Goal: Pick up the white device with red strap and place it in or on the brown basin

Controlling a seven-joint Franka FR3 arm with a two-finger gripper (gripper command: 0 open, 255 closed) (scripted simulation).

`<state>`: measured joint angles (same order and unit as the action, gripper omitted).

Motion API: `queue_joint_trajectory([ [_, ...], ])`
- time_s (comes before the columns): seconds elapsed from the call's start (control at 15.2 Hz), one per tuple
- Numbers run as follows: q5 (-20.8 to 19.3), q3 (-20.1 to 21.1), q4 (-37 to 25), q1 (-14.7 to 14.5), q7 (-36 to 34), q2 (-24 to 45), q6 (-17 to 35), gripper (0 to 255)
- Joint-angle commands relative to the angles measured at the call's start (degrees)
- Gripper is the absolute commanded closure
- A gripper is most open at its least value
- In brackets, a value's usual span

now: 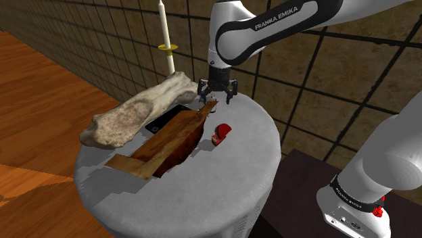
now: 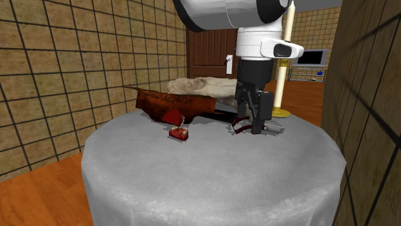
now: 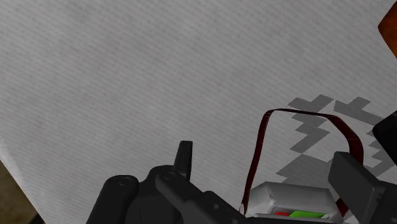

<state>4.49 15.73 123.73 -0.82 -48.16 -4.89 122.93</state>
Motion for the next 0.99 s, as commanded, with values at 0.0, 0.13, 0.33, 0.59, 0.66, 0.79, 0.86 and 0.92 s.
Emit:
queue_joint_trajectory([
  [0.0,0.00,0.00,0.00,0.00,0.00,0.00,0.00,0],
  [0.13,0.00,0.00,0.00,0.00,0.00,0.00,0.00,255],
  [0.33,0.00,0.00,0.00,0.00,0.00,0.00,0.00,255],
  [0.59,0.00,0.00,0.00,0.00,0.00,0.00,0.00,255],
  [0.66,0.00,0.00,0.00,0.00,0.00,0.00,0.00,255],
  [0.79,0.05,-0.03,-0.49,0.01,0.02,-0.28,-0.76,255],
  [0.86,0.10,-0.06,-0.99,0.02,0.04,-0.55,-1.53,255],
  [0.92,0.14,-0.09,-1.53,0.04,0.05,-0.79,-2.29,255],
])
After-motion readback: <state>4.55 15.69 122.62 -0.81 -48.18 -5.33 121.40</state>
